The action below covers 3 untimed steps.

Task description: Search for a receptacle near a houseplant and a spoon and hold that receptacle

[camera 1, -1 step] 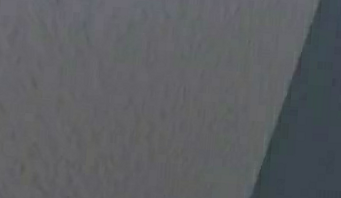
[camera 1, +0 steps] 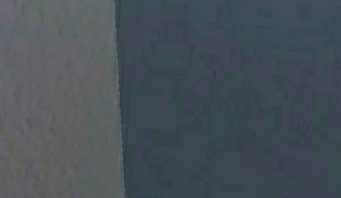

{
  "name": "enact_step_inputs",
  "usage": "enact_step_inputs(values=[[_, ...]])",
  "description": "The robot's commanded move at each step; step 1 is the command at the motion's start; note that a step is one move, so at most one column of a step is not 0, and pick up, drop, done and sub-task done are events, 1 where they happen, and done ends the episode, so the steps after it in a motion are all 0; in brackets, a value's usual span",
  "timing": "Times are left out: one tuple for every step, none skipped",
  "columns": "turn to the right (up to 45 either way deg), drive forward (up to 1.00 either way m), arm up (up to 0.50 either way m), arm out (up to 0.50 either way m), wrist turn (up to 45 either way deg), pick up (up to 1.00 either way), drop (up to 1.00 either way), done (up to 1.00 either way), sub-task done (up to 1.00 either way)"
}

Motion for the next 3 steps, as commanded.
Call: enact_step_inputs(values=[[45.0, 0.0, 0.0, 0.0, 0.0, 0.0, 0.0, 0.0, 0.0], [45.0, 0.0, 0.0, 0.0, 0.0, 0.0, 0.0, 0.0, 0.0], [15.0, 0.0, 0.0, 0.0, 0.0, 0.0, 0.0, 0.0, 0.0]])
